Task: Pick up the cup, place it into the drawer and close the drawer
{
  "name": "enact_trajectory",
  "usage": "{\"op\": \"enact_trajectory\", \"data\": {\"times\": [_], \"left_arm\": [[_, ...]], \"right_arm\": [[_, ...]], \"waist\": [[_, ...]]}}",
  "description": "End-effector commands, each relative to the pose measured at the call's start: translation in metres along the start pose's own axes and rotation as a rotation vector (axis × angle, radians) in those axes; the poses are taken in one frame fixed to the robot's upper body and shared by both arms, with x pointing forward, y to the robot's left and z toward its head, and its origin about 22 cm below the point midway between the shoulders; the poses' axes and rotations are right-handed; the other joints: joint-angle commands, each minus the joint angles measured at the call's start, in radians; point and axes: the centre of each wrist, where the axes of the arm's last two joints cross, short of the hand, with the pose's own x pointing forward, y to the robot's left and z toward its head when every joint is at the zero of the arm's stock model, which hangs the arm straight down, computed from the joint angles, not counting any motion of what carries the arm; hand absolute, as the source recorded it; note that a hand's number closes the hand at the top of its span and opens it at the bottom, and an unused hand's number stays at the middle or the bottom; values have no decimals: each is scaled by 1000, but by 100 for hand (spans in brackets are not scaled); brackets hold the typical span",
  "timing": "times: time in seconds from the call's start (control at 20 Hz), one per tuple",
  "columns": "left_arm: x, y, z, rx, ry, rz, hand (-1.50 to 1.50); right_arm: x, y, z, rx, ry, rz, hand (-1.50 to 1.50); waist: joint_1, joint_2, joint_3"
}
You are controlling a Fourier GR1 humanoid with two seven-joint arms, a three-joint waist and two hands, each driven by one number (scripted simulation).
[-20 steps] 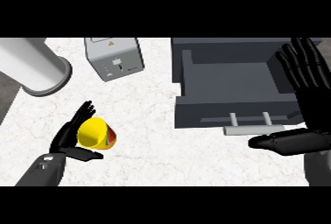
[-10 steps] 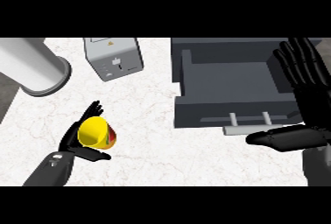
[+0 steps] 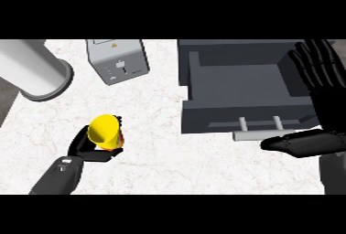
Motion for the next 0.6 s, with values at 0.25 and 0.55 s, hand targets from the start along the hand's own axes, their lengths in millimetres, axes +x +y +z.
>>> {"op": "enact_trajectory", "data": {"times": [0.25, 0.55], "left_arm": [[7, -11, -19, 154, -329, -167, 150], [-4, -12, -2, 611, -370, -242, 150]], "right_arm": [[-11, -11, 8, -13, 23, 20, -150], [1, -1, 3, -15, -1, -11, -150]], "waist": [[4, 1, 2], [17, -3, 0]]}}
